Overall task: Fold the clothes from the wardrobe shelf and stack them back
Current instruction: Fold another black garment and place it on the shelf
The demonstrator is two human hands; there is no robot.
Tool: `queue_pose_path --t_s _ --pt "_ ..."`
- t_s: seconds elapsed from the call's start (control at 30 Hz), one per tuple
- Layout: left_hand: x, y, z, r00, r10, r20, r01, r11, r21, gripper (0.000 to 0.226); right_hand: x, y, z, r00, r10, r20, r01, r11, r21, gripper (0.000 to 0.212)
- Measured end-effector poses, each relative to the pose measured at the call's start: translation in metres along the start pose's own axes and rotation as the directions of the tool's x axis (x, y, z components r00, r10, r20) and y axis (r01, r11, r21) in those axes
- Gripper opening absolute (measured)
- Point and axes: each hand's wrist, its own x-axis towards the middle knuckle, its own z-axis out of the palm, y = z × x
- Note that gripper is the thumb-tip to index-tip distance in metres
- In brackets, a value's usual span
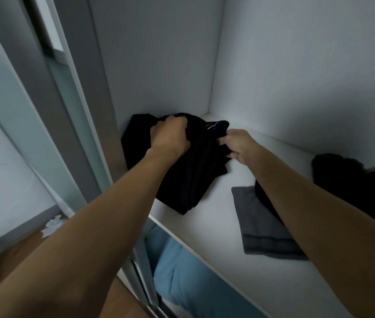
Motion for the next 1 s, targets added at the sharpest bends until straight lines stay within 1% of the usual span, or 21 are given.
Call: queue_pose_path --t_s 0.1,0.17,0.2,0.23,0.27,0.3,0.33,0.37,0.4,0.47,0.53,0.57,0.6,0.63,0.7,0.73,0.77,0.83,0.87,0.9,1.0 --pt "0.021 0.020 -0.025 0.957 0.147 -0.251 -0.180 0.977 -0.114 0.024 -0.005 0.006 0.000 0.999 -0.034 0.032 0.032 0.998 0.054 0.025" --pt "0.039 0.038 -0.037 0.909 0.257 -0.327 -0.311 0.942 -0.126 0.021 -0.009 0.011 0.003 0.997 -0.075 0.033 0.072 0.994 0.078 0.017" --pt "0.048 0.045 -0.037 0.904 0.299 -0.305 -0.345 0.932 -0.111 0.020 -0.012 0.013 0.004 0.996 -0.092 0.020 0.090 0.991 0.098 0.016" --pt "0.056 0.048 -0.033 0.917 0.330 -0.224 -0.356 0.930 -0.086 0.021 -0.013 0.016 0.003 0.995 -0.102 0.011 0.100 0.987 0.124 0.018" --pt "0.063 0.048 -0.024 0.936 0.340 -0.089 -0.346 0.936 -0.063 0.023 -0.012 0.019 0.000 0.994 -0.107 0.011 0.104 0.984 0.143 0.020" --pt "0.066 0.043 -0.013 0.944 0.320 0.084 -0.315 0.947 -0.060 0.026 -0.012 0.023 -0.005 0.995 -0.102 0.020 0.099 0.985 0.141 0.022" --pt "0.065 0.035 -0.002 0.929 0.278 0.243 -0.265 0.960 -0.086 0.030 -0.012 0.027 -0.012 0.996 -0.085 0.024 0.081 0.991 0.108 0.026" --pt "0.063 0.027 0.008 0.908 0.235 0.347 -0.207 0.971 -0.117 0.034 -0.012 0.029 -0.018 0.998 -0.064 -0.007 0.064 0.997 0.041 0.028" --pt "0.059 0.020 0.014 0.906 0.209 0.369 -0.171 0.976 -0.132 0.038 -0.011 0.030 -0.025 0.994 -0.073 -0.086 0.070 0.997 -0.033 0.027" --pt "0.054 0.015 0.018 0.939 0.206 0.277 -0.178 0.976 -0.124 0.044 -0.010 0.024 -0.030 0.933 -0.229 -0.277 0.203 0.972 -0.120 0.015" --pt "0.048 0.014 0.013 0.967 0.220 0.127 -0.214 0.975 -0.059 0.045 -0.011 0.006 -0.024 0.861 -0.376 -0.343 0.367 0.925 -0.093 0.022" --pt "0.044 0.012 0.009 0.976 0.207 0.071 -0.206 0.978 -0.023 0.045 -0.010 -0.004 -0.018 0.862 -0.391 -0.324 0.391 0.918 -0.067 0.029" --pt "0.040 0.010 0.006 0.984 0.177 0.033 -0.177 0.984 0.013 0.046 -0.006 -0.012 -0.012 0.877 -0.388 -0.285 0.375 0.922 -0.100 0.040" --pt "0.035 0.007 0.004 0.992 0.126 0.004 -0.126 0.991 0.048 0.050 -0.002 -0.019 -0.008 0.896 -0.385 -0.220 0.335 0.913 -0.232 0.049" --pt "0.023 -0.001 0.003 0.999 -0.039 -0.027 0.041 0.996 0.077 0.058 0.010 -0.022 -0.005 0.950 -0.303 -0.071 0.204 0.780 -0.591 0.053" --pt "0.017 -0.006 0.004 0.990 -0.141 -0.018 0.142 0.989 0.050 0.062 0.014 -0.021 -0.004 0.972 -0.233 -0.014 0.158 0.702 -0.694 0.051" --pt "0.013 -0.011 0.005 0.970 -0.241 0.023 0.242 0.970 -0.011 0.065 0.019 -0.018 -0.003 0.984 -0.177 0.018 0.134 0.672 -0.728 0.049" --pt "0.007 -0.021 0.010 0.908 -0.394 0.145 0.415 0.895 -0.165 0.067 0.026 -0.011 -0.002 0.989 -0.139 0.043 0.132 0.740 -0.659 0.038" --pt "0.006 -0.024 0.012 0.888 -0.429 0.168 0.457 0.864 -0.210 0.064 0.027 -0.007 -0.003 0.986 -0.159 0.052 0.157 0.771 -0.617 0.030" --pt "0.005 -0.026 0.014 0.886 -0.440 0.145 0.463 0.855 -0.234 0.060 0.028 -0.004 -0.003 0.981 -0.186 0.064 0.187 0.786 -0.590 0.024" --pt "0.008 -0.023 0.010 0.899 -0.437 -0.020 0.415 0.866 -0.279 0.048 0.028 0.002 -0.011 0.968 -0.226 0.110 0.249 0.813 -0.527 0.015"
